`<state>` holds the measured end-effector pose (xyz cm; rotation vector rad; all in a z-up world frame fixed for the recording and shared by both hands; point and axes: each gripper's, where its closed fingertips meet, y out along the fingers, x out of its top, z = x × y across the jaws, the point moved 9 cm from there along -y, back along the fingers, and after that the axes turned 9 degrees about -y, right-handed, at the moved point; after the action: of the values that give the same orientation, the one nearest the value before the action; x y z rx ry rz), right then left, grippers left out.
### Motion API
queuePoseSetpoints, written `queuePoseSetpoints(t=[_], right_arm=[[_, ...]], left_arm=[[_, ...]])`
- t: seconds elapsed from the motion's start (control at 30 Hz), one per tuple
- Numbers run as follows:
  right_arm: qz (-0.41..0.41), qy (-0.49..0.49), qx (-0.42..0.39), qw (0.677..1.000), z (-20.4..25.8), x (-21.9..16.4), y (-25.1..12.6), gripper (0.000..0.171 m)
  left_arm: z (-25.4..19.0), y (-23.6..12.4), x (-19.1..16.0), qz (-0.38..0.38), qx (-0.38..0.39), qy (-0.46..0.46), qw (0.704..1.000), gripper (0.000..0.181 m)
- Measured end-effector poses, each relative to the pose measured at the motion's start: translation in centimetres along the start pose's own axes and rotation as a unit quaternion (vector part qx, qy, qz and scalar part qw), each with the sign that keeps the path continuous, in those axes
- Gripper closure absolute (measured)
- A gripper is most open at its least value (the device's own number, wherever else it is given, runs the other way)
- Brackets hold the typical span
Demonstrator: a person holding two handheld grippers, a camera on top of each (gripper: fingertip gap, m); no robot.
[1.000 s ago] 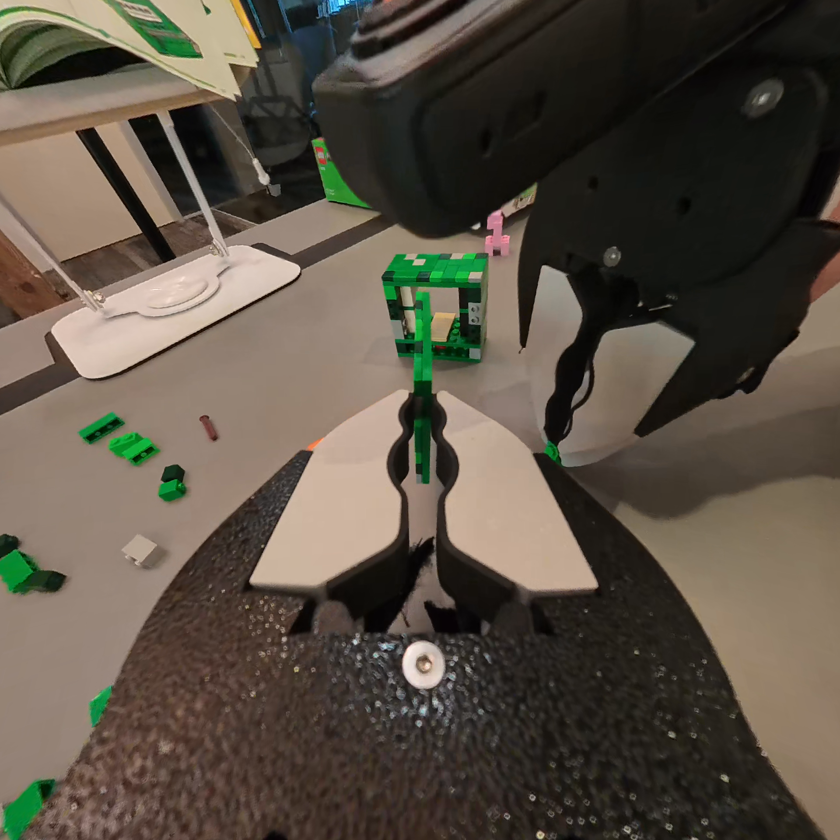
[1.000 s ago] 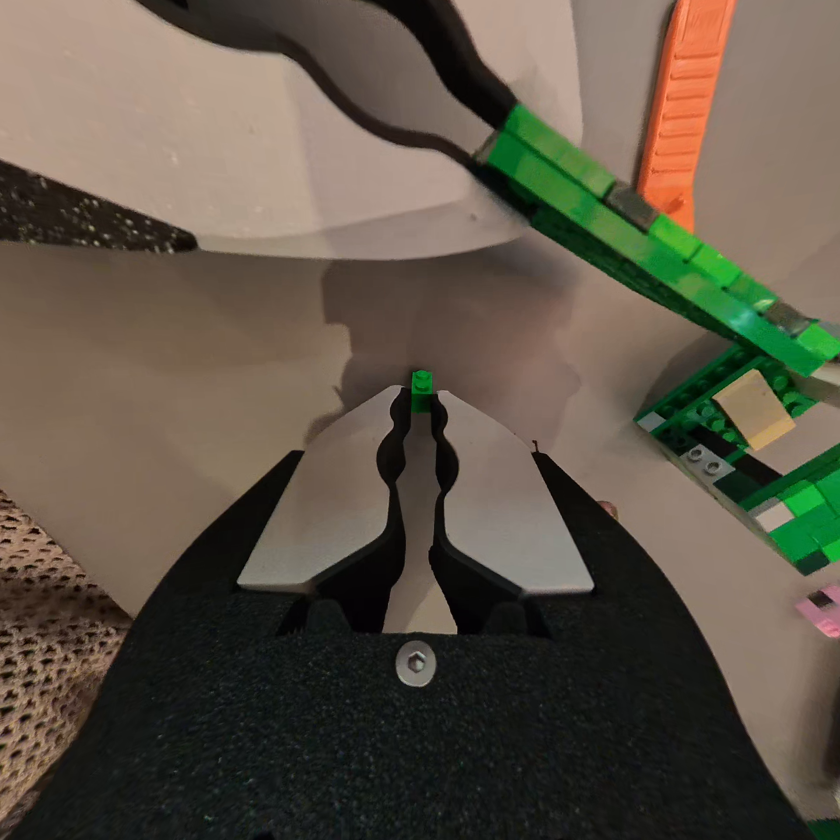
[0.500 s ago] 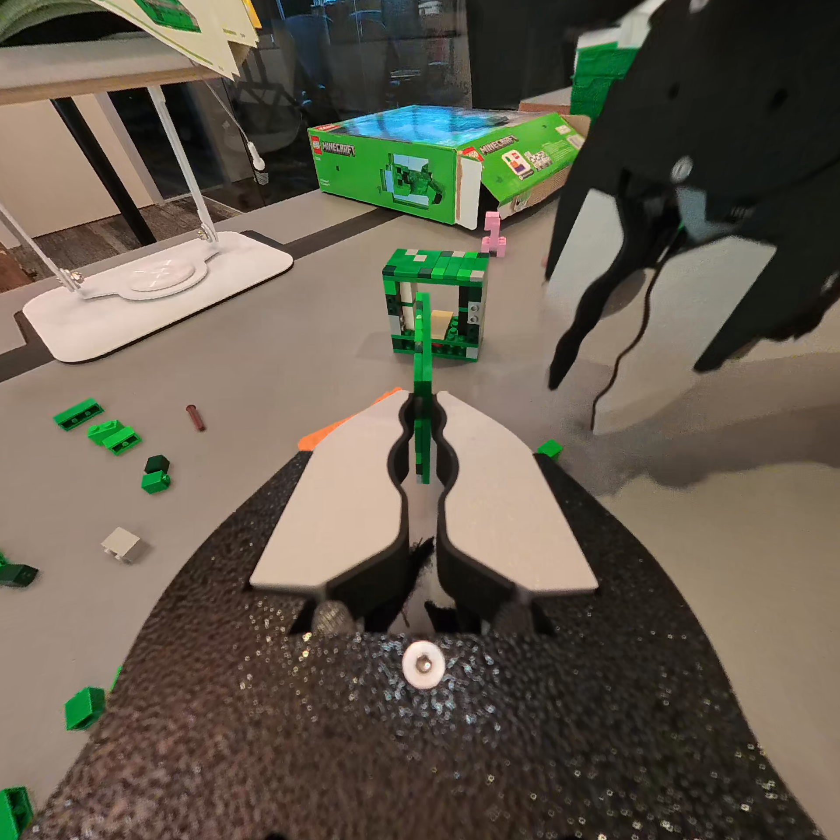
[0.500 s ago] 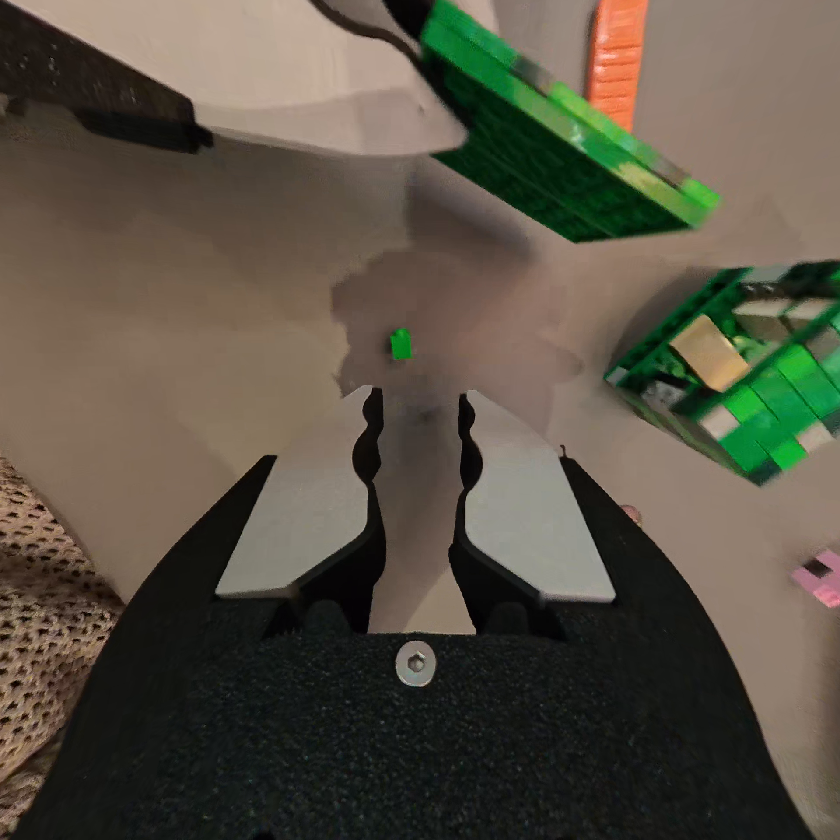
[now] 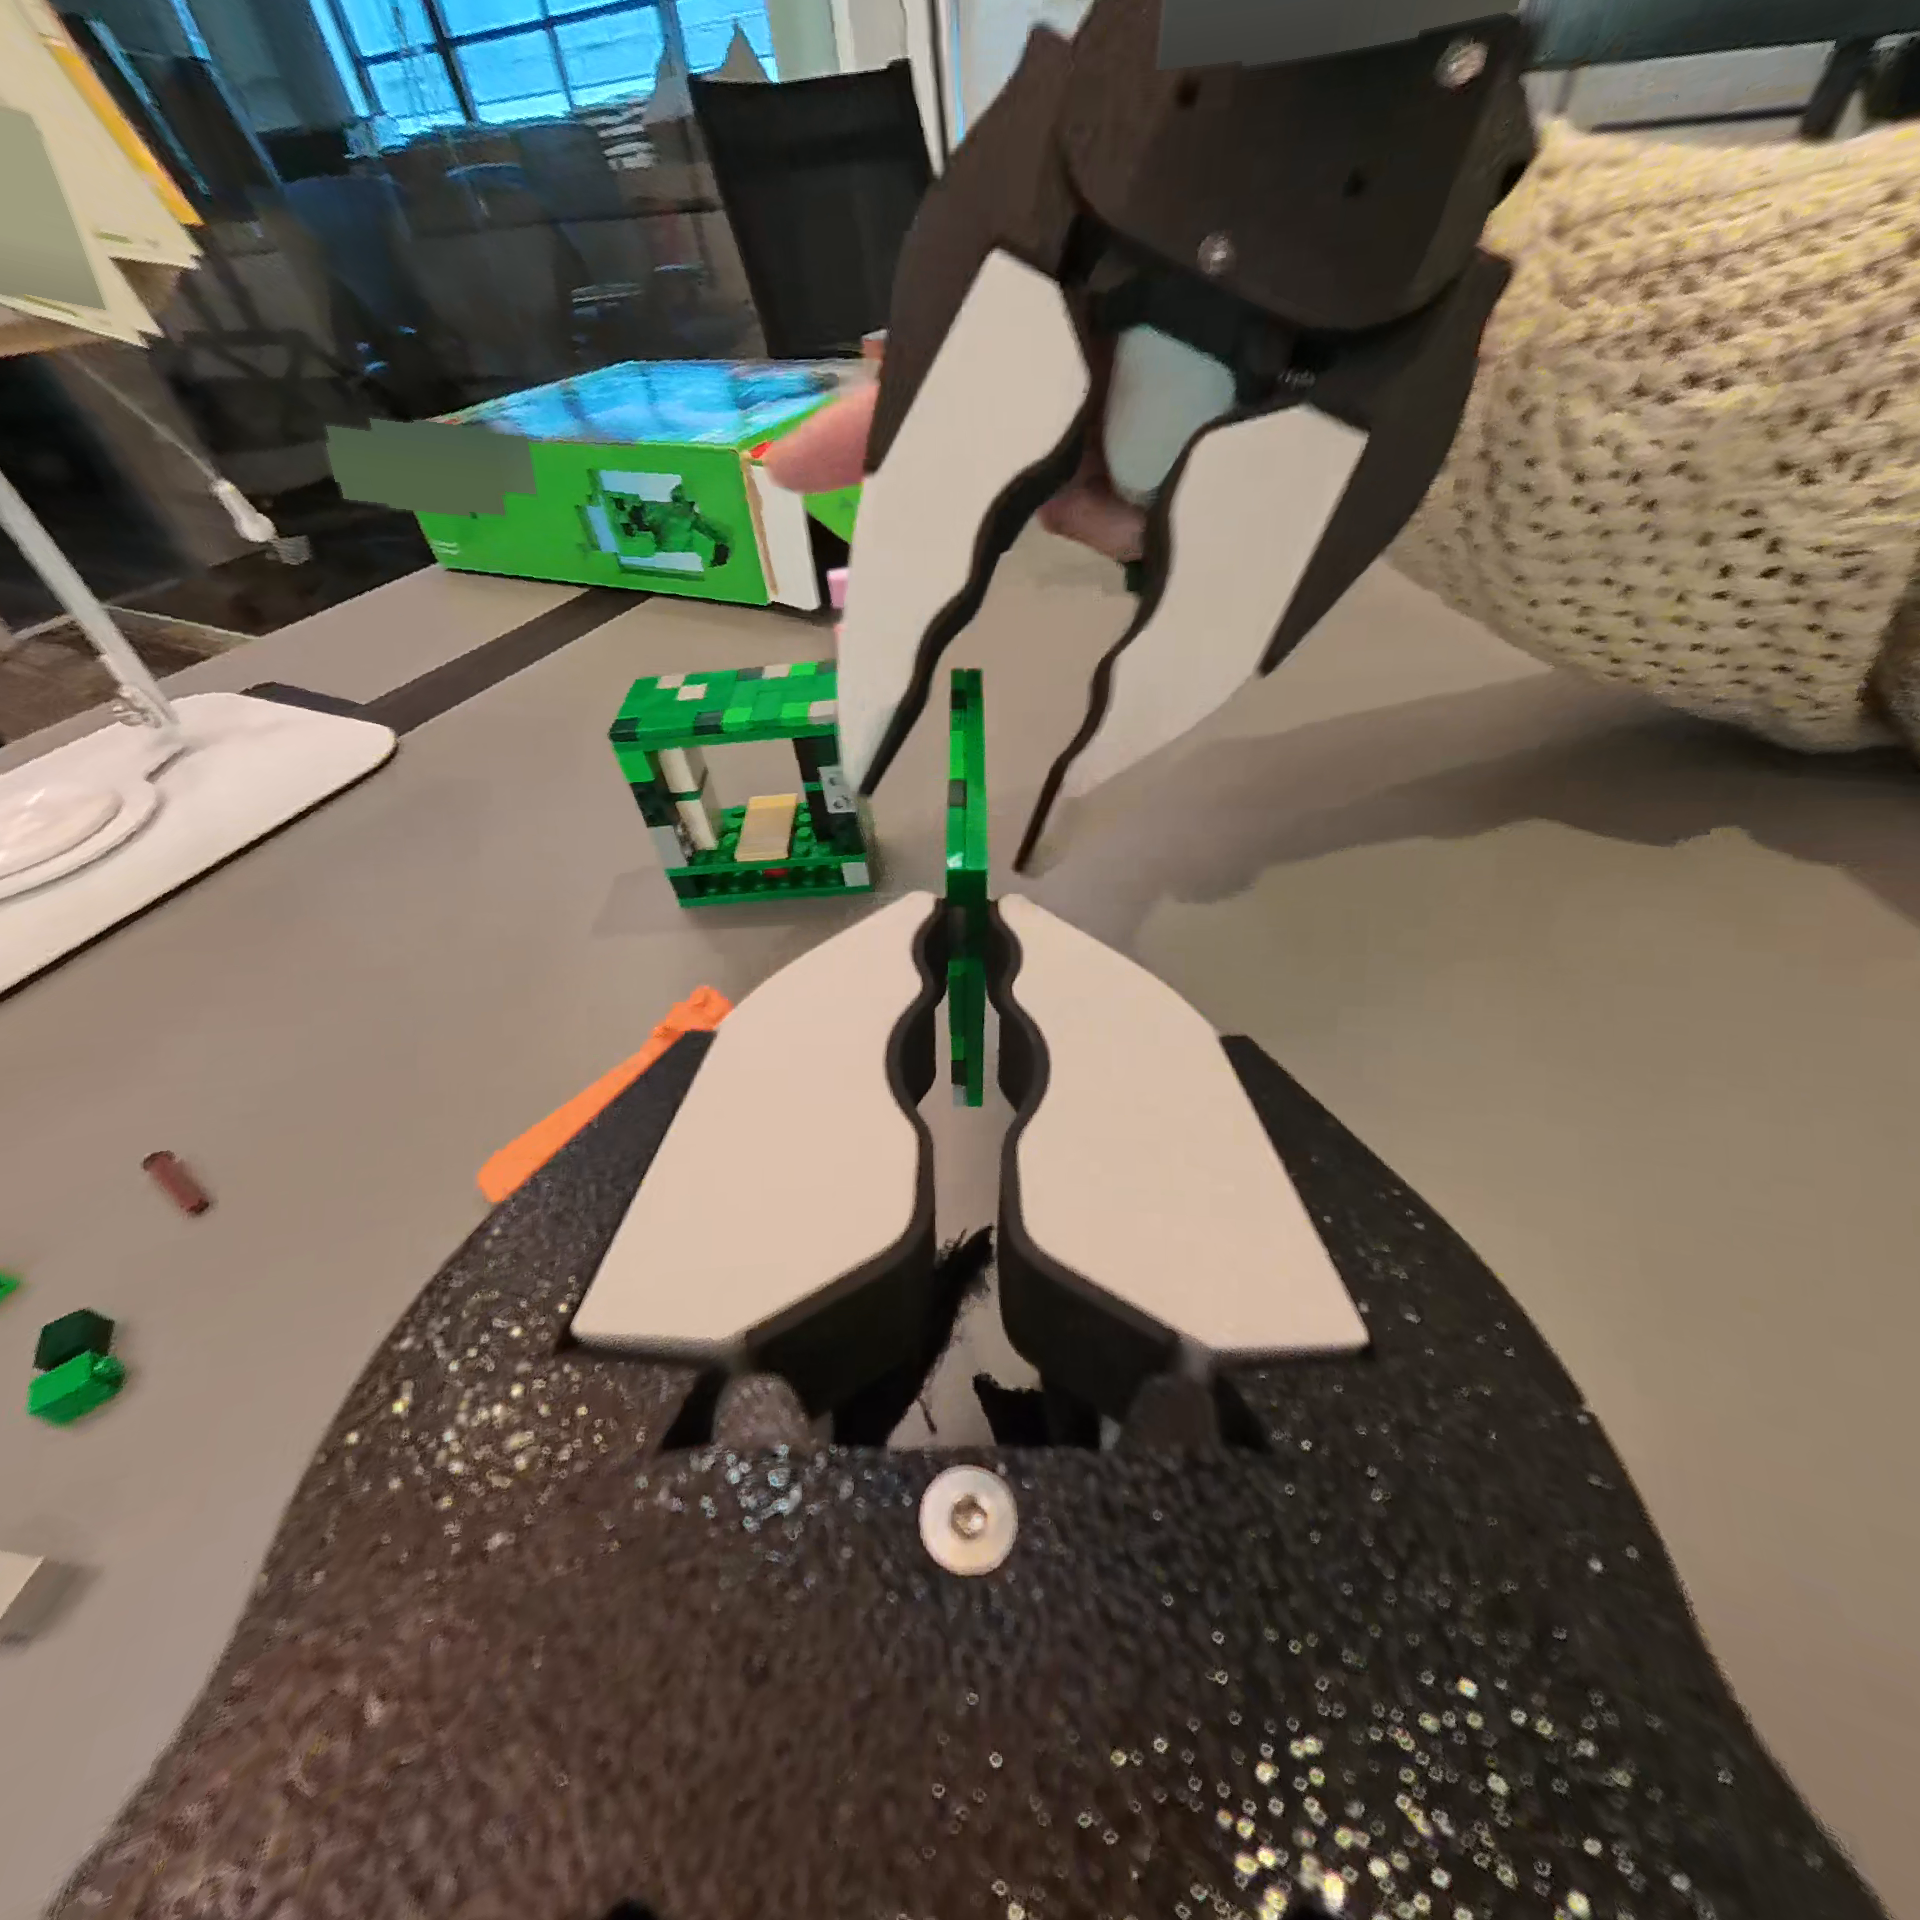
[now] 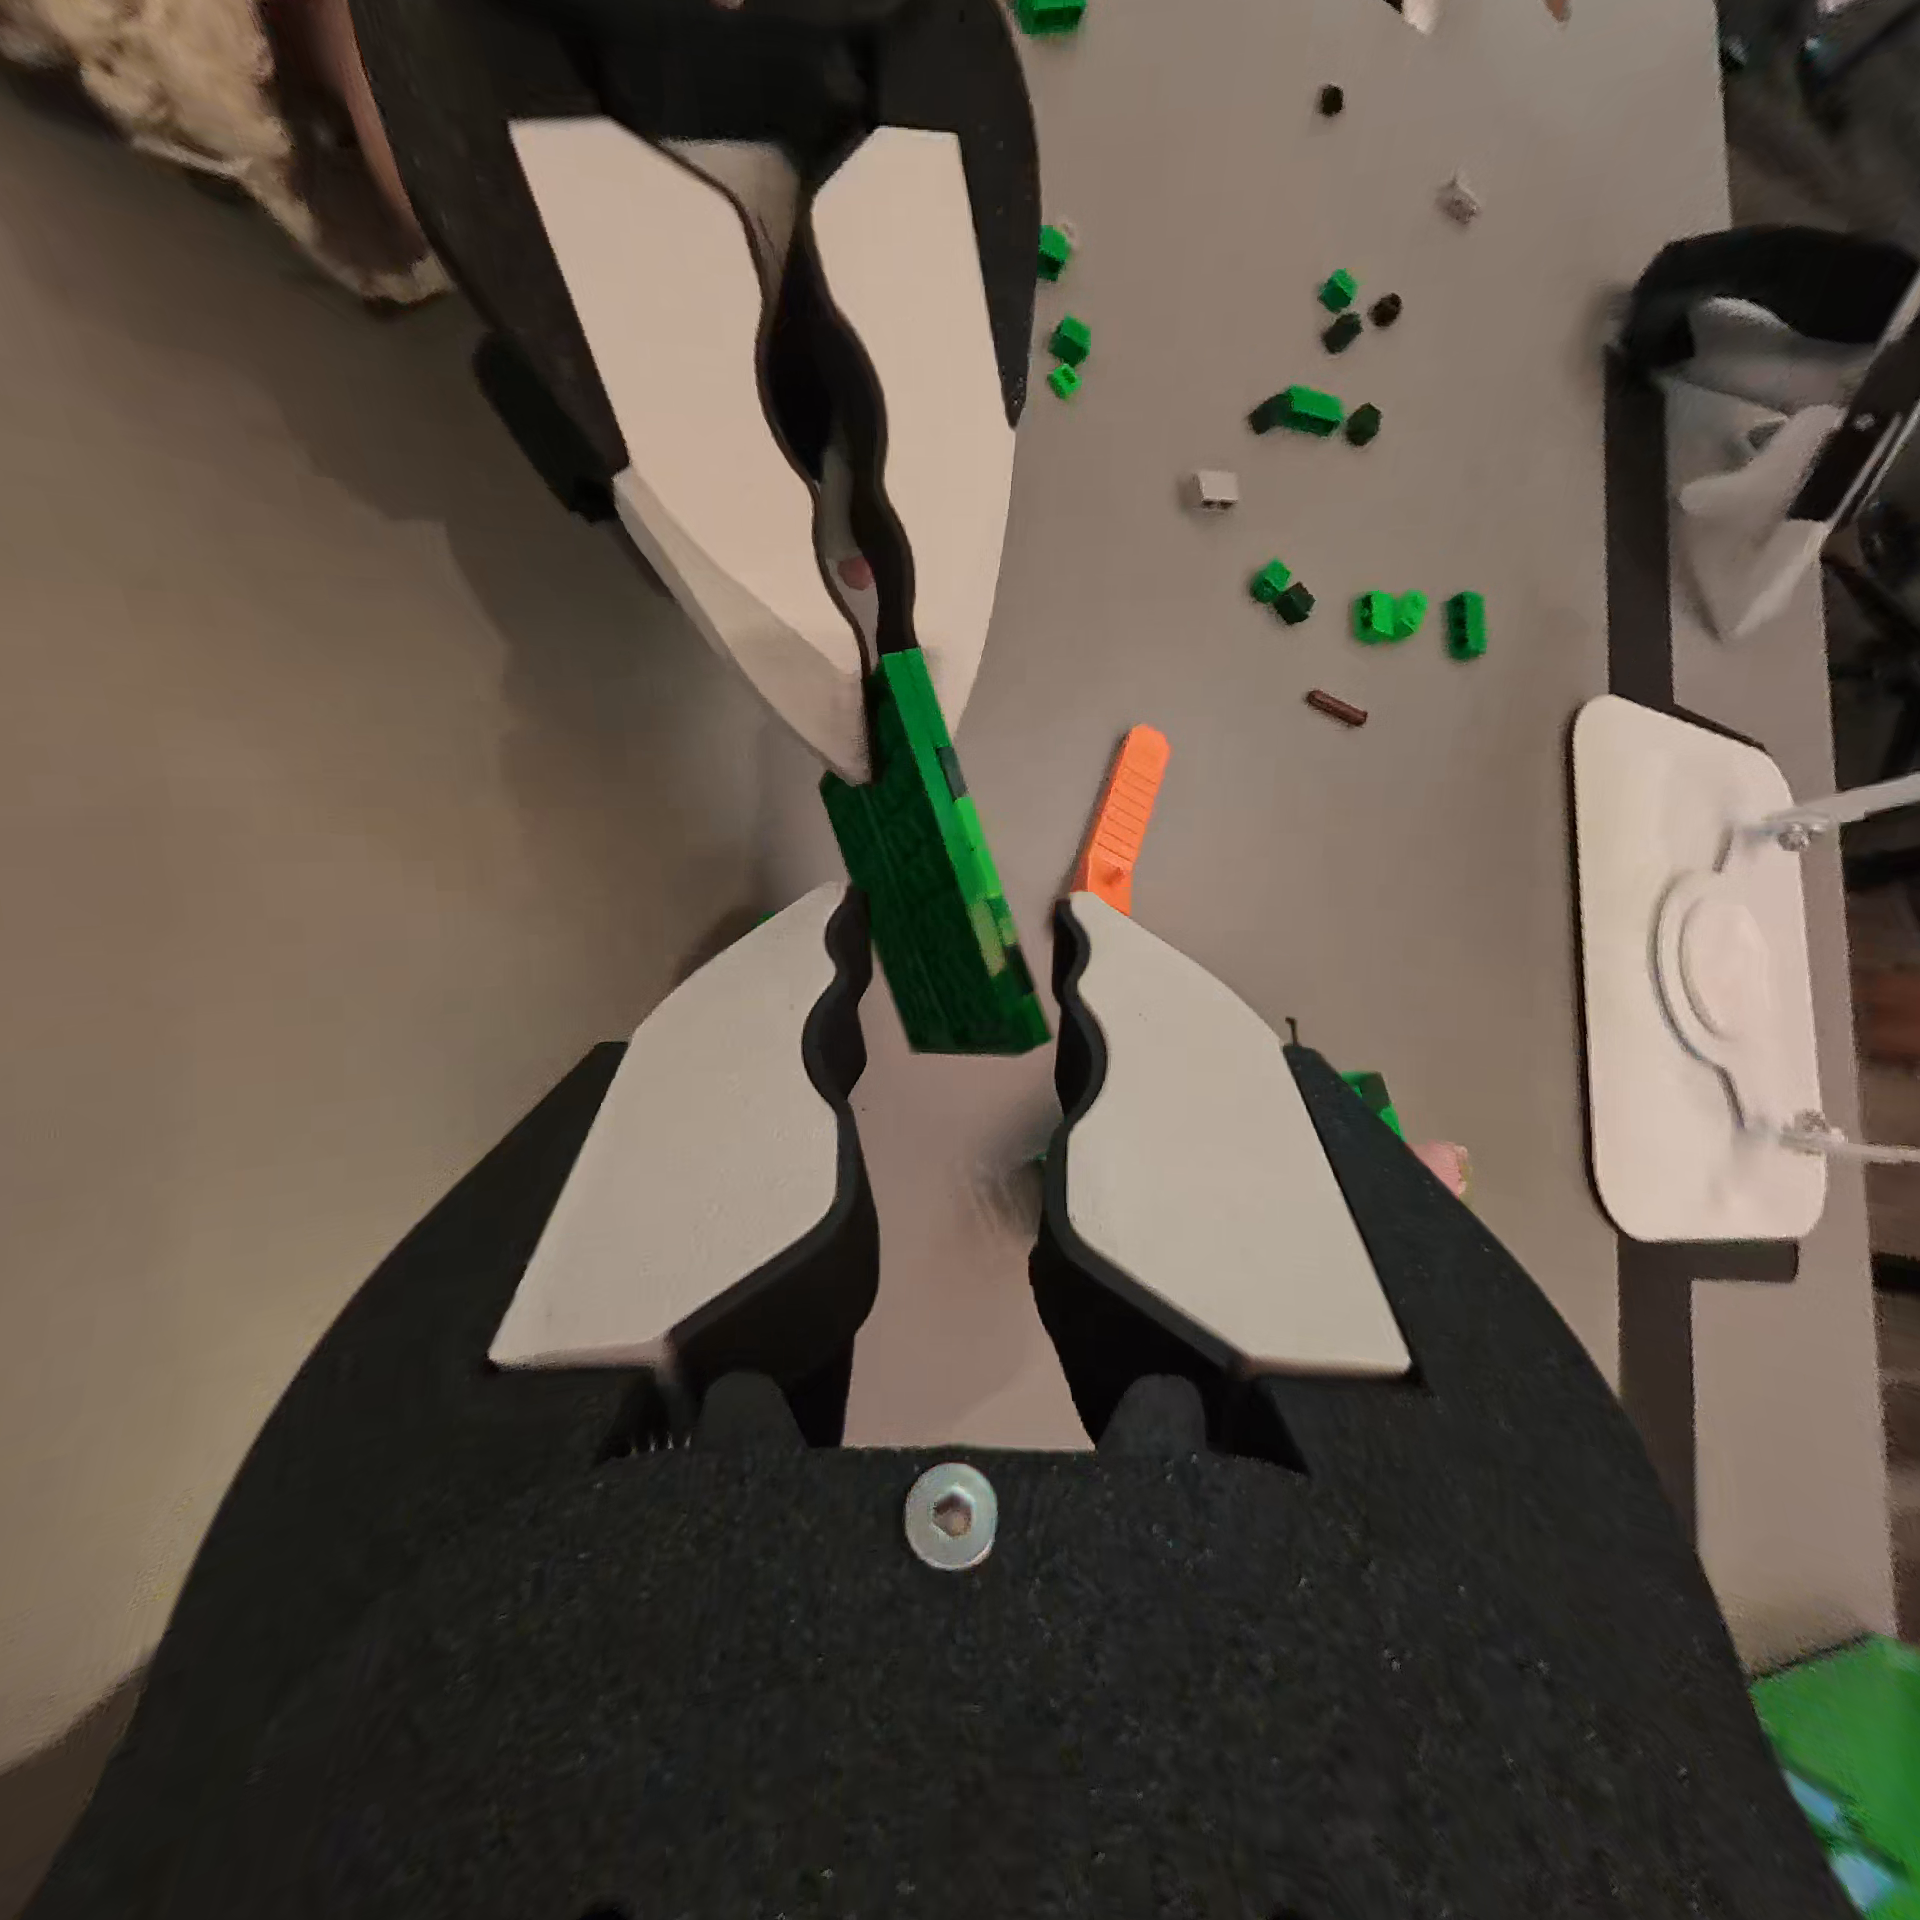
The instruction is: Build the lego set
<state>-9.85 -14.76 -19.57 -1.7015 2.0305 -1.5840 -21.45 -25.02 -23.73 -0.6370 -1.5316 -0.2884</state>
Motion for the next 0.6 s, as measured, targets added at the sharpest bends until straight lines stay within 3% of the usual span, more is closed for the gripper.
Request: queuePoseSetpoints(t=[0.33,0.6], right_arm=[[-0.023,0.000,0.037,0.999,0.1,-1.3,0.9,0.164],[-0.017,0.024,0.043,0.999,-0.7,-3.2,-0.4,0.165]], left_arm=[[0.5,0.6,0.7,0.024,0.006,-0.008,1.000,0.170],[-0.6,-0.8,1.0,0.083,0.155,-0.013,0.984,0.125]])
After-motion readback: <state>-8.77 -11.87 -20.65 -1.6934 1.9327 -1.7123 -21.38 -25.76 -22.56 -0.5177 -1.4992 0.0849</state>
